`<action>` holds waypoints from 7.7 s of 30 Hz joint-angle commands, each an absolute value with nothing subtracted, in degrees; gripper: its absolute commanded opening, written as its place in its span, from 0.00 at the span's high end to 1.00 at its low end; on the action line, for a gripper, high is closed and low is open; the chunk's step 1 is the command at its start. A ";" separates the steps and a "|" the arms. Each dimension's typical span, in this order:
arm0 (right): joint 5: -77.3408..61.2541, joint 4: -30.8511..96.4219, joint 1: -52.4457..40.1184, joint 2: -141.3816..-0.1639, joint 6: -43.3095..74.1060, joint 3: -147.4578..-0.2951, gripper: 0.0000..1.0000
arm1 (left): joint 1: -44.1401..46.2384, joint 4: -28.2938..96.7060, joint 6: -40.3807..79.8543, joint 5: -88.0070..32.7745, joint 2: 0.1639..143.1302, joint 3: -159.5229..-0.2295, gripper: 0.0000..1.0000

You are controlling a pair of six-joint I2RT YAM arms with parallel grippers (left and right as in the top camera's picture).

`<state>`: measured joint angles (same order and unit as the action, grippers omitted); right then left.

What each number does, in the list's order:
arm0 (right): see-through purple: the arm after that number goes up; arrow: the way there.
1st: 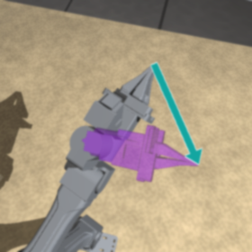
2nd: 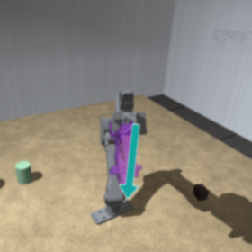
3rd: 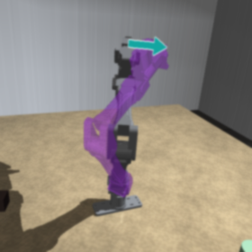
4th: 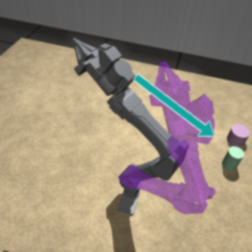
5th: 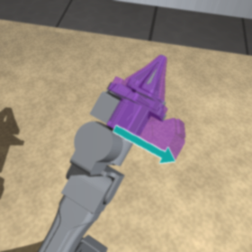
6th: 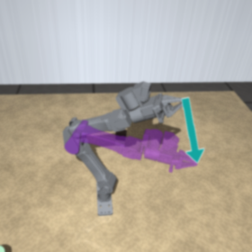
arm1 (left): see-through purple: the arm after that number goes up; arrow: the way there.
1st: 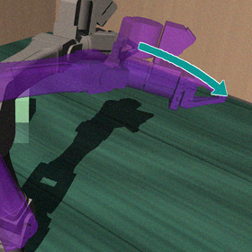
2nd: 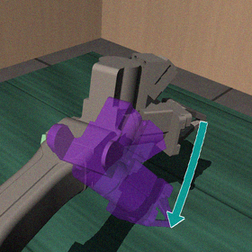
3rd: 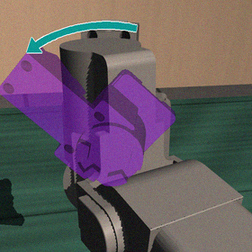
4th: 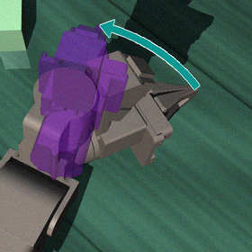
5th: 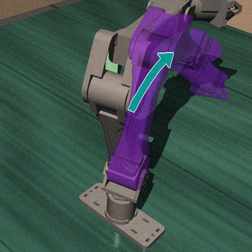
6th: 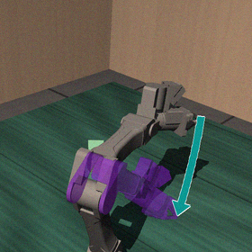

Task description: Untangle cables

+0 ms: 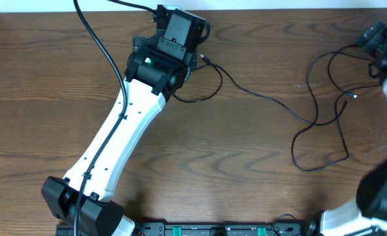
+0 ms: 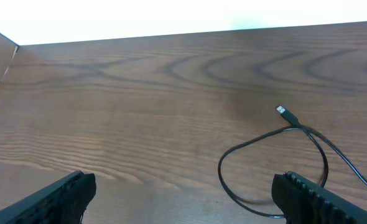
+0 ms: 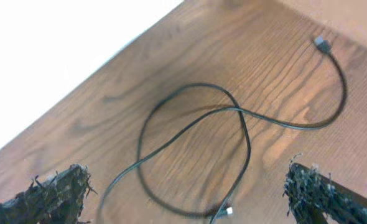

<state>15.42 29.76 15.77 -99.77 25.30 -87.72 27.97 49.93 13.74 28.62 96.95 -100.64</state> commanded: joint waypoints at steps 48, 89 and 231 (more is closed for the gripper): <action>-1.28 26.00 3.64 -96.66 31.51 -42.19 0.37 | 27.94 50.11 14.50 28.75 96.25 -100.71 0.05; 22.04 -4.45 4.12 -96.27 33.93 -62.67 0.99 | 27.94 50.11 14.50 28.75 96.25 -100.73 0.04; 20.67 -15.03 21.41 -102.78 -2.37 -55.55 0.99 | 27.94 50.11 14.50 28.75 96.25 -100.73 0.04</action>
<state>13.63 -13.78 17.28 -99.92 0.67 -55.51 27.97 49.93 13.74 28.62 96.95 -100.64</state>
